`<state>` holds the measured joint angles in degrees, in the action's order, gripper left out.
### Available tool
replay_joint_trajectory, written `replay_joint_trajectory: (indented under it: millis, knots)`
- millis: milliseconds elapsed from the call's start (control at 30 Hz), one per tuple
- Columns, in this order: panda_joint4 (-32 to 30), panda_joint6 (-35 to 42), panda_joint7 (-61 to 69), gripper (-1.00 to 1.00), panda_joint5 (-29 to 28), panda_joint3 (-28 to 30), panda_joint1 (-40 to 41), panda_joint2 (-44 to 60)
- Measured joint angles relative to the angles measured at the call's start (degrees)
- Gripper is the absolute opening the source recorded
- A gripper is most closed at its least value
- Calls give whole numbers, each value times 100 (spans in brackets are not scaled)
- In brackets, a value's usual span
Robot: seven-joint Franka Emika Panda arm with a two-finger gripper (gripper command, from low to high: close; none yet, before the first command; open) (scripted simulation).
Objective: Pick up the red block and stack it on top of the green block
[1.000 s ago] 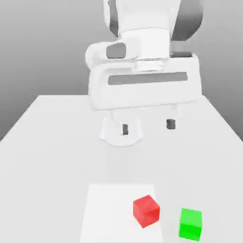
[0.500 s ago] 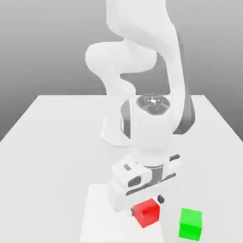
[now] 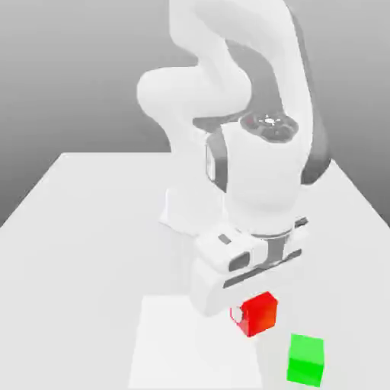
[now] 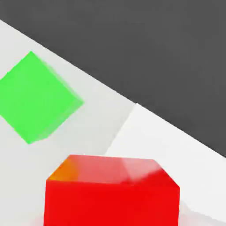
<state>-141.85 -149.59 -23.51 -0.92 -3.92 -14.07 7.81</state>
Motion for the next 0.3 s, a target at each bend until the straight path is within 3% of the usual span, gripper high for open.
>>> replay_joint_trajectory:
  millis: [167, 200, 300]
  knots:
    - [257, -583, -80, -100, -187, -28, -199, 843]
    - [265, -681, -94, 100, -208, -15, -211, 949]
    - [265, -680, -94, 100, -208, -15, -211, 949]
